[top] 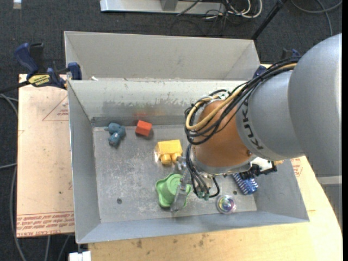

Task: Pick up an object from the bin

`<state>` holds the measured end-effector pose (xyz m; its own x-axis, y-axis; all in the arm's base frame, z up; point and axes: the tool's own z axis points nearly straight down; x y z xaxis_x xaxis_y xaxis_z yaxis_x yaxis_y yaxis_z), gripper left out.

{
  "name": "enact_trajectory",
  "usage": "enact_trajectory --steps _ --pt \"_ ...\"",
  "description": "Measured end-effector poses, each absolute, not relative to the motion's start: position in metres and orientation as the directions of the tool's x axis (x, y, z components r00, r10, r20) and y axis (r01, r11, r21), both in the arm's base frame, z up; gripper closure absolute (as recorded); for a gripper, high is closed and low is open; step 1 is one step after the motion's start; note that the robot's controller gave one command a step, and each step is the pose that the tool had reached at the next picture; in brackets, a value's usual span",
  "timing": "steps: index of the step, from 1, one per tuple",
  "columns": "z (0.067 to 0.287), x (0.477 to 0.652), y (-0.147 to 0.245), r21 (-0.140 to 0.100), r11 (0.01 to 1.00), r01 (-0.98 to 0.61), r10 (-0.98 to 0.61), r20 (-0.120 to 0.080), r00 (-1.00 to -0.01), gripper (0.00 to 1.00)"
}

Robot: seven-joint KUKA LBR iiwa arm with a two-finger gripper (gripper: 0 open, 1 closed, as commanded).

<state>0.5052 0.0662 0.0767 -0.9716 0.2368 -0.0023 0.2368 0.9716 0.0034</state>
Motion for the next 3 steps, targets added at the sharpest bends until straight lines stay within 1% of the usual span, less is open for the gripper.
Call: enact_trajectory --steps 1,2,3 --pt "0.076 0.495 0.079 0.006 0.977 0.214 0.214 -0.017 -0.977 1.0" --pt "0.194 0.52 0.077 0.004 0.979 0.202 0.202 -0.009 -0.979 1.0" --pt "0.287 0.542 0.058 0.004 0.979 0.206 0.206 -0.012 -0.978 1.0"
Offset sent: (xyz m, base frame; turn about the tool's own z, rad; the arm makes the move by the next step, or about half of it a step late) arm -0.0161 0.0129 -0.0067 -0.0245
